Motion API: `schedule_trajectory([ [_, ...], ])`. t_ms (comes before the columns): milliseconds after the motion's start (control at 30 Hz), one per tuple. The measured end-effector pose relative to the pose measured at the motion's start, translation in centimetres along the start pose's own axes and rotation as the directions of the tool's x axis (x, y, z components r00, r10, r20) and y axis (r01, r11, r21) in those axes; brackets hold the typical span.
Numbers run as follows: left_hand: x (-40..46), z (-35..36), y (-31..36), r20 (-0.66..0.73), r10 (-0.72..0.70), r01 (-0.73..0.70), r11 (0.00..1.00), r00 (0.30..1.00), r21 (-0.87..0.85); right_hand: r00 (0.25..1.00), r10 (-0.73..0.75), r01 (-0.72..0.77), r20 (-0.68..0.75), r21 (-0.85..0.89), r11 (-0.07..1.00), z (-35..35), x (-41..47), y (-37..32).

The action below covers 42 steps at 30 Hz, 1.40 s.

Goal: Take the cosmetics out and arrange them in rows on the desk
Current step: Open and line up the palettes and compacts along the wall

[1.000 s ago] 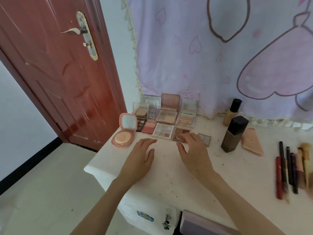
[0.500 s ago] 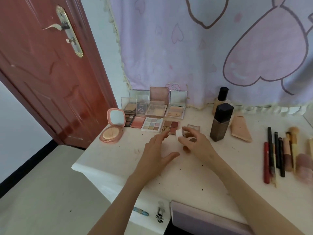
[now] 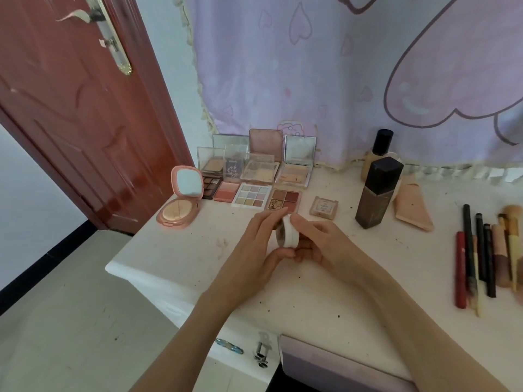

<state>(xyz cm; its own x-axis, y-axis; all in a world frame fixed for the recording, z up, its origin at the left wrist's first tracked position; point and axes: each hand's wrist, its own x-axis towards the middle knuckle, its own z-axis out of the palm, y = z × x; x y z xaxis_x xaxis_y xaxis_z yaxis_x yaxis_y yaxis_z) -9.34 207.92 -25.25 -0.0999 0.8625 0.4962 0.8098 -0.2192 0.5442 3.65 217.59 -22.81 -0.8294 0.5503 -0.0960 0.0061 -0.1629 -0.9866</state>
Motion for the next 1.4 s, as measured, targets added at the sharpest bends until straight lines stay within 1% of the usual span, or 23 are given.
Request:
schedule_trajectory([
  [100,-0.16,0.15,-0.07,0.008,0.006,-0.006,1.000,1.000,0.027,1.000,0.004,-0.005,0.004,0.071,0.997,0.21,-0.28,0.15],
  [367,-0.37,0.42,-0.40,0.048,-0.050,0.048,0.998,0.998,0.044,1.000,-0.019,0.020,-0.024,0.049,0.999,0.47,-0.70,0.27],
  [500,-0.22,0.24,-0.29,0.026,-0.080,0.080,0.997,0.996,0.014,1.000,0.003,-0.001,-0.015,0.117,0.993,0.32,-0.83,0.21],
  [633,-0.44,0.01,0.12,0.002,-0.024,0.024,1.000,1.000,-0.005,0.998,0.039,-0.032,-0.041,0.145,0.989,0.25,-0.63,0.21],
  [733,-0.50,0.09,0.00,-0.048,0.059,-0.057,0.997,0.997,0.053,0.996,0.064,-0.056,-0.055,0.136,0.989,0.21,-0.48,0.12],
  [767,-0.46,0.06,-0.02,-0.064,0.053,-0.049,0.997,0.997,0.056,0.996,0.068,-0.061,-0.060,0.112,0.992,0.21,-0.49,0.08],
  [833,-0.34,-0.08,0.05,-0.081,-0.011,0.014,0.999,0.997,0.036,0.996,0.066,-0.063,-0.064,0.056,0.996,0.24,-0.52,0.07],
  [900,-0.33,-0.12,0.00,-0.069,-0.073,0.075,0.997,0.995,0.018,0.996,0.063,-0.062,-0.057,0.030,0.998,0.19,-0.50,0.17],
  [933,-0.36,-0.10,0.03,-0.052,-0.083,0.083,0.996,0.995,0.015,0.997,0.061,-0.059,-0.054,0.039,0.997,0.13,-0.46,0.24],
  [1033,-0.50,-0.03,0.22,-0.015,-0.042,0.042,0.999,0.999,0.016,0.996,0.067,-0.062,-0.062,0.071,0.996,-0.02,-0.26,0.41],
  [1100,-0.56,-0.03,0.08,-0.038,0.003,-0.002,0.999,0.999,0.036,0.996,0.069,-0.065,-0.059,0.082,0.995,0.01,-0.20,0.47],
  [1167,-0.54,-0.15,0.00,-0.063,0.002,-0.001,1.000,0.998,0.029,0.996,0.067,-0.064,-0.051,0.069,0.996,-0.03,-0.20,0.56],
  [1267,-0.36,-0.40,0.30,-0.063,-0.058,0.058,0.998,0.996,-0.006,0.997,0.057,-0.057,-0.058,0.001,0.998,-0.13,-0.16,0.71],
  [1400,-0.09,-0.43,0.33,-0.105,-0.166,0.156,0.983,0.980,-0.099,0.996,0.033,-0.027,-0.084,0.070,0.997,-0.04,-0.24,0.72],
])
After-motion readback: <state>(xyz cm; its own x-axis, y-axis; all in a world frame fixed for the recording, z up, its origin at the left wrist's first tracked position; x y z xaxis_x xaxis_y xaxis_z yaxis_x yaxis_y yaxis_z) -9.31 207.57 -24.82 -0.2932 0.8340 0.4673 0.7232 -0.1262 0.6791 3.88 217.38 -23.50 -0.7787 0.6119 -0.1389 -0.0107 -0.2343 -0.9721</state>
